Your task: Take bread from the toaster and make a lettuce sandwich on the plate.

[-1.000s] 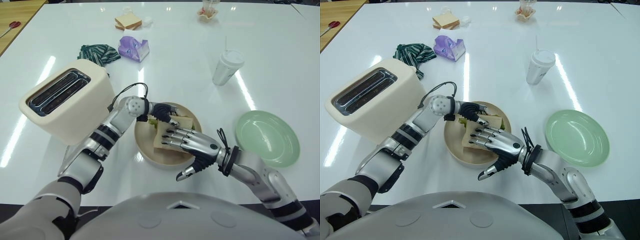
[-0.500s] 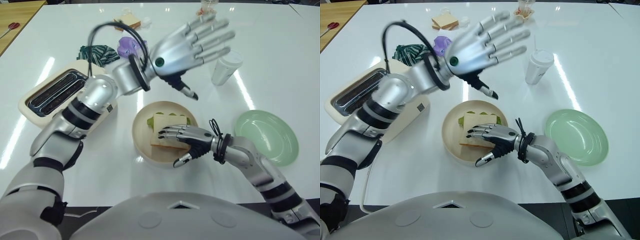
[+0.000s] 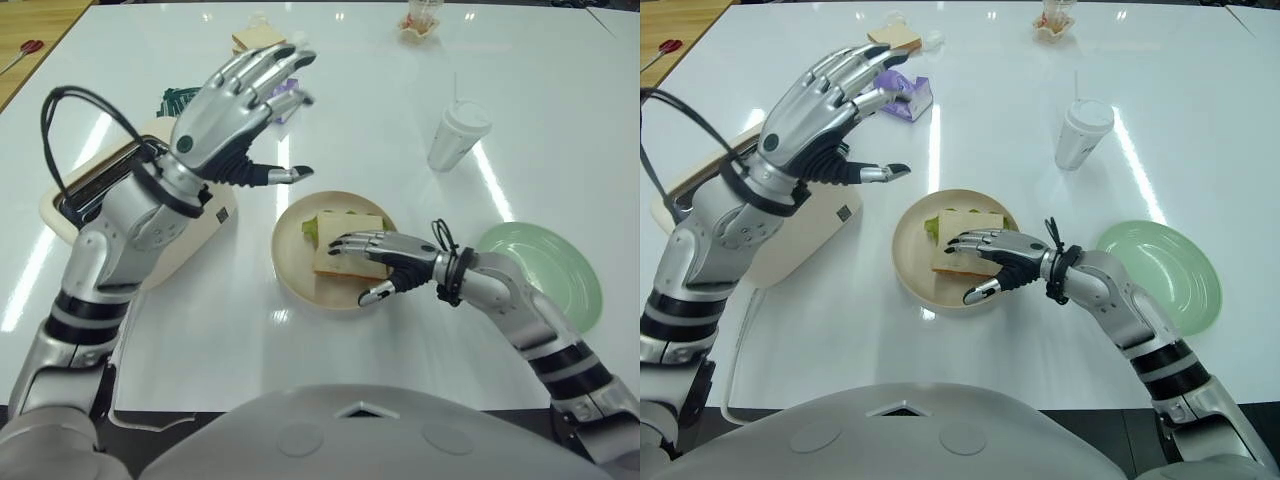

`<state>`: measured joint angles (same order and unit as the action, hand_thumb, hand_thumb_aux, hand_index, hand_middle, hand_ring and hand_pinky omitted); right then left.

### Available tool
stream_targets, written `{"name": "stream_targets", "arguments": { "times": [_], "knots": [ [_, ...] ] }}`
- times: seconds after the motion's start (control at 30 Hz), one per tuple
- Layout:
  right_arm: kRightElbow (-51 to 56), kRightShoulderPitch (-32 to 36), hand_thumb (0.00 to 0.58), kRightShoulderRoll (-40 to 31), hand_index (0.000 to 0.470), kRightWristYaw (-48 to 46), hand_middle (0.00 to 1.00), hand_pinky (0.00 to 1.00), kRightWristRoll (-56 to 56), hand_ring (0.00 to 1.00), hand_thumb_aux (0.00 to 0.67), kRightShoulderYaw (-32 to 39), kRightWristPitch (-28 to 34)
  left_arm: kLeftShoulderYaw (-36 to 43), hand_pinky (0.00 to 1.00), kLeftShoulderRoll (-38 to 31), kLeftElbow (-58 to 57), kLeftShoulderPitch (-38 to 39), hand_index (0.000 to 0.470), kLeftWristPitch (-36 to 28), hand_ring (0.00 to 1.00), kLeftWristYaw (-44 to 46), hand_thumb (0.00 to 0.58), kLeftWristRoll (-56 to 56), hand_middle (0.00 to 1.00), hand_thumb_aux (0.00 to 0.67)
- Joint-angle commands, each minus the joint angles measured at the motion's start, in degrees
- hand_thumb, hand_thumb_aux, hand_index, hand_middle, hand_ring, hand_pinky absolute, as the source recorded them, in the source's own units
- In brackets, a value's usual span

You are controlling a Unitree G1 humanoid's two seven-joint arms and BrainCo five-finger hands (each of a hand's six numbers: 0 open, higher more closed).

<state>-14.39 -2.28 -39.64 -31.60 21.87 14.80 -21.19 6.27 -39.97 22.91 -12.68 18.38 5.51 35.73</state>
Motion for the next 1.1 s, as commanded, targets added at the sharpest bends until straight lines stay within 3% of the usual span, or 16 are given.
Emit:
{"name": "stream_targets", "arguments": {
  "times": [0.03,0.13,0.17,0.2,0.23,0.27,0.3,0.47,0.57,0.83,1.1],
  "knots": [
    [-9.0,-5.0,0.0,0.5,0.0,1.5,0.0,0.0,-8.6,0.0,0.0,-8.7,3.7,-3.2,0.0,-3.3,6.4,10.6,0.212,2.2,0.0,5.9,0.405,-4.5,0.0,0.302],
    [-15.7,-11.5,0.0,-0.2,0.0,0.8,0.0,0.0,-12.8,0.0,0.0,-12.3,4.7,-5.3,0.0,-5.0,9.8,17.6,0.28,2.8,0.0,10.5,0.485,-9.4,0.0,0.399],
    [-17.3,-13.7,0.0,0.1,0.0,0.9,0.0,0.0,-13.7,0.0,0.0,-13.0,4.6,-5.4,0.0,-5.7,10.6,19.8,0.356,3.1,0.0,12.3,0.546,-10.5,0.0,0.507],
    [-18.6,-16.0,0.355,0.5,0.177,1.2,0.0,0.0,-14.0,0.0,0.252,-13.2,4.3,-4.8,0.0,-6.6,11.2,22.1,0.47,3.5,0.0,14.4,0.58,-11.6,0.0,0.67],
    [-19.4,-18.5,0.527,1.0,0.328,1.5,0.07,0.07,-13.2,0.07,0.468,-12.8,3.3,-3.5,0.0,-7.7,11.9,24.7,0.47,3.9,0.0,16.9,0.58,-12.5,0.0,0.67],
    [-20.0,-20.8,0.58,1.3,0.47,1.6,0.55,0.55,-12.6,0.55,0.67,-12.0,2.7,-2.3,0.0,-8.6,12.6,27.0,0.47,4.1,0.0,19.3,0.58,-13.1,0.0,0.67],
    [-20.5,-23.5,0.58,1.2,0.47,1.1,1.0,1.0,-12.0,1.0,0.67,-10.5,2.0,-1.0,1.0,-9.8,13.3,29.6,0.47,4.1,1.0,21.9,0.58,-13.7,1.0,0.67],
    [-21.2,-33.6,0.58,-1.0,0.47,-1.5,1.0,1.0,-5.2,1.0,0.67,-3.5,-1.0,5.4,1.0,-11.9,15.2,36.6,0.47,2.3,1.0,31.5,0.58,-12.8,1.0,0.67],
    [-19.0,-34.4,0.58,-0.8,0.47,-1.1,1.0,1.0,2.4,1.0,0.67,-0.3,-2.0,9.1,1.0,-10.7,13.2,36.9,0.47,1.3,1.0,33.9,0.58,-7.1,1.0,0.67],
    [-6.9,-24.8,0.58,4.2,0.47,8.4,1.0,1.0,25.0,1.0,0.67,4.9,-1.3,17.0,1.0,-1.4,2.3,26.5,0.47,2.4,1.0,29.6,0.58,7.8,1.0,0.67],
    [3.2,-9.2,0.58,9.0,0.47,13.7,1.0,1.0,32.0,1.0,0.67,6.8,2.5,21.9,1.0,8.6,-11.7,11.3,0.47,2.3,1.0,21.3,0.58,17.8,1.0,0.67]
  ]
}}
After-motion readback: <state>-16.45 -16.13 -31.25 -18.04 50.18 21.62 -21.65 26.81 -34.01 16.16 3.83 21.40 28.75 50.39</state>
